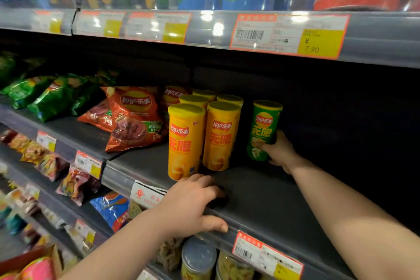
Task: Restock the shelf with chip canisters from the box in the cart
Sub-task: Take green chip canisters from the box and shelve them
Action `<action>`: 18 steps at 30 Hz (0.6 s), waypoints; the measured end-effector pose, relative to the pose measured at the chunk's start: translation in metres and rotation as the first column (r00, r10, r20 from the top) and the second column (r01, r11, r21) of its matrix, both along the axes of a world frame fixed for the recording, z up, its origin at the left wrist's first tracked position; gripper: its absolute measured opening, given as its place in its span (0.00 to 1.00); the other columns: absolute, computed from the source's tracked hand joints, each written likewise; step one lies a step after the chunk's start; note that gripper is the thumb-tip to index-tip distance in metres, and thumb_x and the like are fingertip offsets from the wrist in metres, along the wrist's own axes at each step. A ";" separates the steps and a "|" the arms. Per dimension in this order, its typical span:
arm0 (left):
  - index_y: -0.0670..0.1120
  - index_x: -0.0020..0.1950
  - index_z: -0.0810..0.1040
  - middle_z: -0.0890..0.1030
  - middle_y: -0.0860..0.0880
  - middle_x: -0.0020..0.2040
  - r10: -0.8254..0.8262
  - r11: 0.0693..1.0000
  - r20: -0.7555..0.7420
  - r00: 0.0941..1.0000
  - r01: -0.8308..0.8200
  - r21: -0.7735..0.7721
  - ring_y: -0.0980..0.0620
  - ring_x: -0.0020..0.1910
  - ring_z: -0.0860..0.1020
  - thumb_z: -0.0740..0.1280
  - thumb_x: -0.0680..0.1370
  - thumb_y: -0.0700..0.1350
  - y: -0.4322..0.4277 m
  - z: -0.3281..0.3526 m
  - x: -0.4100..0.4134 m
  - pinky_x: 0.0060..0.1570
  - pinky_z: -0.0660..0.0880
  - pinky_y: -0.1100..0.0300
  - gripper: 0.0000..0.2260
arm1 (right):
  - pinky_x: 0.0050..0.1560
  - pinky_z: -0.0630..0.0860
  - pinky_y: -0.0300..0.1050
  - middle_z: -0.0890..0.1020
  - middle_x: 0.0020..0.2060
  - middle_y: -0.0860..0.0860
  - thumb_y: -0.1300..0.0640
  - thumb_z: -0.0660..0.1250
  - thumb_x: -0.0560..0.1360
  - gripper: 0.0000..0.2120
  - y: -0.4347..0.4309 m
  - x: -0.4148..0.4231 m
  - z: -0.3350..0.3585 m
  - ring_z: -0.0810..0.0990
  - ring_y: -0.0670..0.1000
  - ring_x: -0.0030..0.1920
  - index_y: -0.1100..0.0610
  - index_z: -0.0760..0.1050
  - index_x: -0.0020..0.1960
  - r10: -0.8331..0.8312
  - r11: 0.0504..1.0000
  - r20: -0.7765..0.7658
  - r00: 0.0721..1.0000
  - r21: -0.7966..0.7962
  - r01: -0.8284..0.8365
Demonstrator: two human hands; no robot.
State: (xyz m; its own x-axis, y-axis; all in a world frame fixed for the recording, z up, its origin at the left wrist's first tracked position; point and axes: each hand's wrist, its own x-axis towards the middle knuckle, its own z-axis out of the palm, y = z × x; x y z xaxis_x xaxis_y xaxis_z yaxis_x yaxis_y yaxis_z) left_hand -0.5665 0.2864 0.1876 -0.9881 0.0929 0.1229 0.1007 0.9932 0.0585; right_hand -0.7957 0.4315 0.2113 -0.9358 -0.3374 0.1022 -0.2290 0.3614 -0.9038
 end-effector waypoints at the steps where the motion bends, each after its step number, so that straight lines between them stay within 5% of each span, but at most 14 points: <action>1: 0.56 0.70 0.68 0.69 0.53 0.68 0.001 1.000 -0.001 1.000 -0.001 0.000 0.51 0.67 0.66 0.49 0.63 0.75 0.000 0.000 0.000 0.64 0.64 0.59 0.41 | 0.50 0.73 0.52 0.75 0.64 0.55 0.54 0.72 0.72 0.31 0.000 0.000 0.000 0.74 0.56 0.63 0.55 0.63 0.70 -0.004 1.000 0.003 1.000 -0.003 0.004; 10: 0.56 0.70 0.68 0.68 0.52 0.69 0.018 1.000 0.001 1.000 -0.018 0.009 0.50 0.68 0.65 0.46 0.61 0.75 0.003 0.001 0.003 0.64 0.64 0.57 0.43 | 0.60 0.73 0.49 0.76 0.64 0.57 0.55 0.74 0.70 0.30 0.006 0.011 -0.008 0.75 0.57 0.62 0.59 0.67 0.69 -0.085 0.989 0.020 0.996 0.120 0.082; 14: 0.55 0.71 0.67 0.68 0.52 0.69 0.028 0.999 0.015 0.999 -0.028 -0.027 0.49 0.68 0.66 0.52 0.66 0.75 0.007 0.004 0.006 0.65 0.65 0.56 0.39 | 0.54 0.70 0.42 0.74 0.65 0.57 0.52 0.70 0.74 0.28 0.016 0.035 0.002 0.74 0.57 0.63 0.60 0.67 0.70 -0.058 0.928 -0.058 0.997 0.365 0.076; 18: 0.51 0.68 0.69 0.70 0.50 0.65 0.066 0.995 -0.082 0.994 -0.072 -0.072 0.49 0.64 0.68 0.59 0.75 0.67 0.014 0.002 0.017 0.62 0.66 0.56 0.28 | 0.58 0.74 0.43 0.76 0.63 0.54 0.49 0.68 0.74 0.22 0.025 0.077 0.012 0.76 0.54 0.61 0.54 0.72 0.66 0.130 0.740 -0.191 0.973 0.671 0.032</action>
State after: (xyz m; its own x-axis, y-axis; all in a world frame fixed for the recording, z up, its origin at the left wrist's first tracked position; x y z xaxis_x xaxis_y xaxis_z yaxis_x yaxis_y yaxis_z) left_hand -0.5495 0.3009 0.1899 -0.9799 0.0364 0.1964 0.0327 0.9992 -0.0220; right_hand -0.7183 0.4569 0.2230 -0.8980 -0.4392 0.0251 -0.4179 0.8337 -0.3610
